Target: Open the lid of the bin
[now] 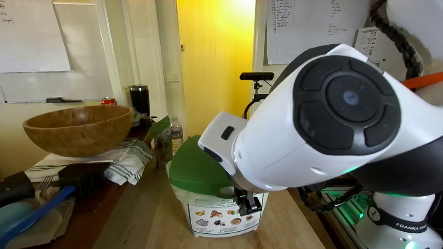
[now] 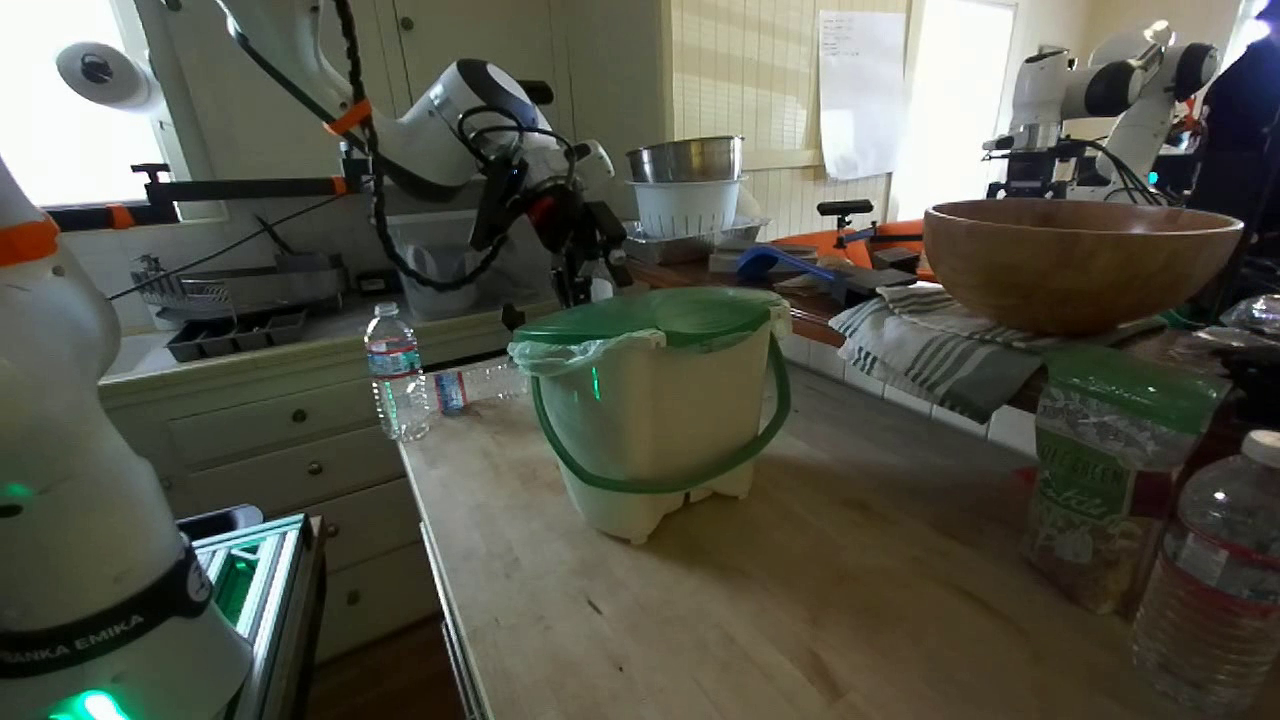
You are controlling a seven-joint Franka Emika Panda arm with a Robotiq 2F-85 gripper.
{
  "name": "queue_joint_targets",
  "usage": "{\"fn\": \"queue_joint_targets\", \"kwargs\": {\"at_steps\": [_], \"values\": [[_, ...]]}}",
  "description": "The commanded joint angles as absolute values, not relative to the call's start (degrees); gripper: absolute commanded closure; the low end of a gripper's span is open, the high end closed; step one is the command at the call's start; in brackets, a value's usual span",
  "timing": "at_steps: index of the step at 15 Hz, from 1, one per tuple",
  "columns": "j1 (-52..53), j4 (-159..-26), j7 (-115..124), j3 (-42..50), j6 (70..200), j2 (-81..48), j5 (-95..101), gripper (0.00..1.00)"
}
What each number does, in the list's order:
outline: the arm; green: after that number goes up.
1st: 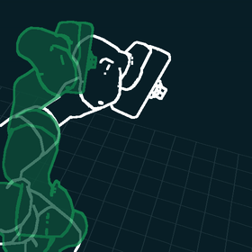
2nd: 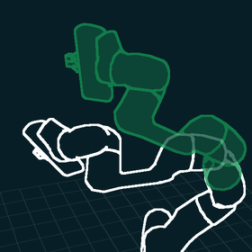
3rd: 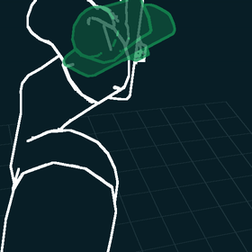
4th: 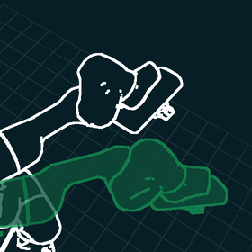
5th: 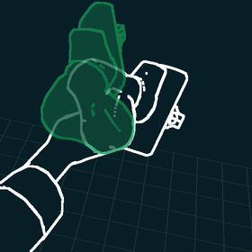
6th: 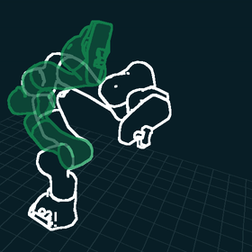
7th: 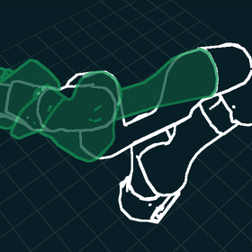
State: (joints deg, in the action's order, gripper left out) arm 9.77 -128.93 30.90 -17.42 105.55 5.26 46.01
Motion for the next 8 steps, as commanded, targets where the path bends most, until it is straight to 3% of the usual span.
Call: {"fn": "queue_joint_targets", "kwargs": {"at_steps": [1, 8], "values": [[10.9, -127.9, 30.2, -16.5, 103.7, 3.2, 47.4, 0.00], [11.4, -128.0, 30.2, -16.5, 103.6, 3.7, 48.6, 0.00]]}}
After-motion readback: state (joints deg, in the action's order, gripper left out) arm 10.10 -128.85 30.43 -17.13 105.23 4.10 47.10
